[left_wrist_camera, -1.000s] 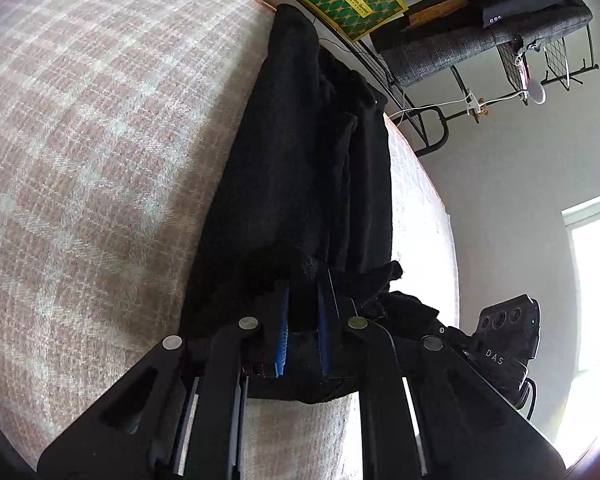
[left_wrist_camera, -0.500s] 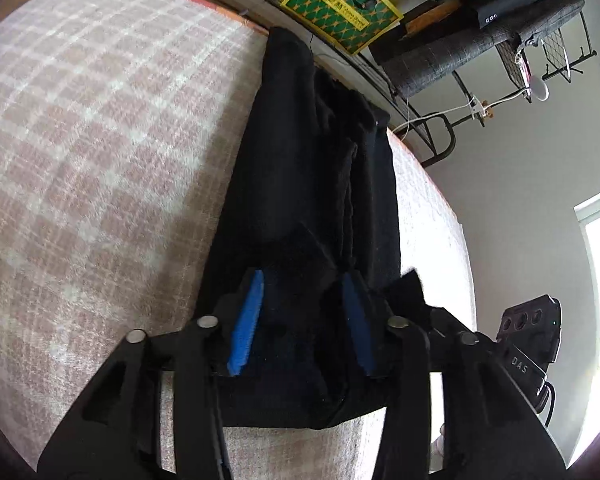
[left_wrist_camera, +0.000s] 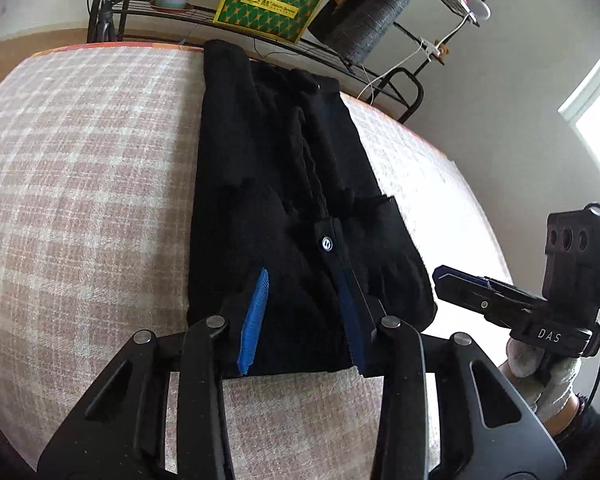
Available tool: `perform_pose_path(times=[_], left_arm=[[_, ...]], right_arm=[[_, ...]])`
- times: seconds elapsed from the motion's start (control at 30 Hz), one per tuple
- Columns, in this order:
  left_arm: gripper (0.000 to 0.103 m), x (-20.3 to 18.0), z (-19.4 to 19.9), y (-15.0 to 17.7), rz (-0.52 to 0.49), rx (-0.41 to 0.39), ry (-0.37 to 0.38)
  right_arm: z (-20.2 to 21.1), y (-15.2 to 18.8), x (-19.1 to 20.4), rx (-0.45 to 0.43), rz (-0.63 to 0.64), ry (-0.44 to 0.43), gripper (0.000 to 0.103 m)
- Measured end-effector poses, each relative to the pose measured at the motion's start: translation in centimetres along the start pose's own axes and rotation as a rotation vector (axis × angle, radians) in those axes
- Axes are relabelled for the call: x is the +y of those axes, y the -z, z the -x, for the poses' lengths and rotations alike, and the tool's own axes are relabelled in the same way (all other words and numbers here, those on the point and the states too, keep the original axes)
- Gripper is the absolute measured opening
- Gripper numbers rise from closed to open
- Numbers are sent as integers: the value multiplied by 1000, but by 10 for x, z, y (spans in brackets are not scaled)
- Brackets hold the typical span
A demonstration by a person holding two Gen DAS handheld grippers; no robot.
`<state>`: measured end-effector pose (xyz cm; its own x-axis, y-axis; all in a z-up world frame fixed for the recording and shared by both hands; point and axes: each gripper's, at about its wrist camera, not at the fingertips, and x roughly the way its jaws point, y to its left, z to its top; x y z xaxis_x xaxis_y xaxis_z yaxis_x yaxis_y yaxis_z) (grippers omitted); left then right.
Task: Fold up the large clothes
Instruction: 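Fold the hem end up toward the collar with both grippers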
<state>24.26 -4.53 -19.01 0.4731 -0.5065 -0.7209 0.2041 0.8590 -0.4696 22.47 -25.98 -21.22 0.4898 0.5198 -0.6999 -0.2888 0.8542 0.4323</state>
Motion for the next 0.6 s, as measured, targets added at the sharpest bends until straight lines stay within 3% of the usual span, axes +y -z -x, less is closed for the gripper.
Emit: perform_pose_path(times=[0.07,0.13,0.2,0.4,0.6], left_arm=[[36,2,-12,7,-2,27,-41],[26,7,-25,13,-18,53,-105],[24,8,-27,14,-36,43,-117],[24,10,-23,11,-4,47,-101],[24,13,-3,-3,7,25,-56]], right_arm=[[-13,6,-2,33,12,33,32],[-24,12,-9,58,21,83,32],[-33,16,-15,80,30,128,27],[-33,19,-13,77,46,154,27],[-3,6,-3,14,26,76,30]])
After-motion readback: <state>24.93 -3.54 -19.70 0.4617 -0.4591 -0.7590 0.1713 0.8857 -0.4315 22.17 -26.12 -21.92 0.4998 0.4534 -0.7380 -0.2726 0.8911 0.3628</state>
